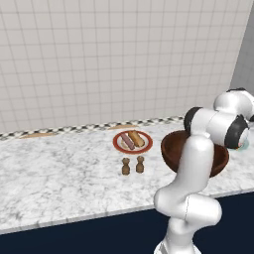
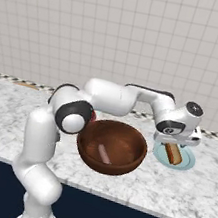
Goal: Place one bun and one sausage from the bowl on each plate.
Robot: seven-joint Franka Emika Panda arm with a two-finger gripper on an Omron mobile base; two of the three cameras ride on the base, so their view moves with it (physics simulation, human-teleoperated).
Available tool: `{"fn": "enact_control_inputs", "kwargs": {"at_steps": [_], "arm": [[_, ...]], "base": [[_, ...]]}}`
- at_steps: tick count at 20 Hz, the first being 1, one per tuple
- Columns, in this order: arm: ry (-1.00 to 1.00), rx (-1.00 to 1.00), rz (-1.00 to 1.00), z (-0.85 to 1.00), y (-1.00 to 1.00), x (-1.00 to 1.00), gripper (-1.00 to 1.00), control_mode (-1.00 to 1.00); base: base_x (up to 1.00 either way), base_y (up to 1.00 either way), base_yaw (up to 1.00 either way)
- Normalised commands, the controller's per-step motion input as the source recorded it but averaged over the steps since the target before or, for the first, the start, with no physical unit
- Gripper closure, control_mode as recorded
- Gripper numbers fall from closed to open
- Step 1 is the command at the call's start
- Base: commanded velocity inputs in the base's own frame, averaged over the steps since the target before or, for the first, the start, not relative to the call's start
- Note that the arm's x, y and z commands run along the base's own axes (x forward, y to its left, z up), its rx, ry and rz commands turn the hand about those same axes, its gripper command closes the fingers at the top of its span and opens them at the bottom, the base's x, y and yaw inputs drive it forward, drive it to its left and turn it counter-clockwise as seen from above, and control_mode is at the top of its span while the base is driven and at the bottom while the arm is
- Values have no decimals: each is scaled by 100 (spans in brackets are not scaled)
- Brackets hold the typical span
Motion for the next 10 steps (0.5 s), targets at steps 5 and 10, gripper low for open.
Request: {"fn": "enact_control_inputs", "kwargs": {"at_steps": [5, 10], "arm": [[0, -7, 0, 67, 83, -60, -100, -100], [0, -4, 0, 23, 100, -64, -100, -100]], "base": [[0, 0, 0], [0, 0, 0]]}}
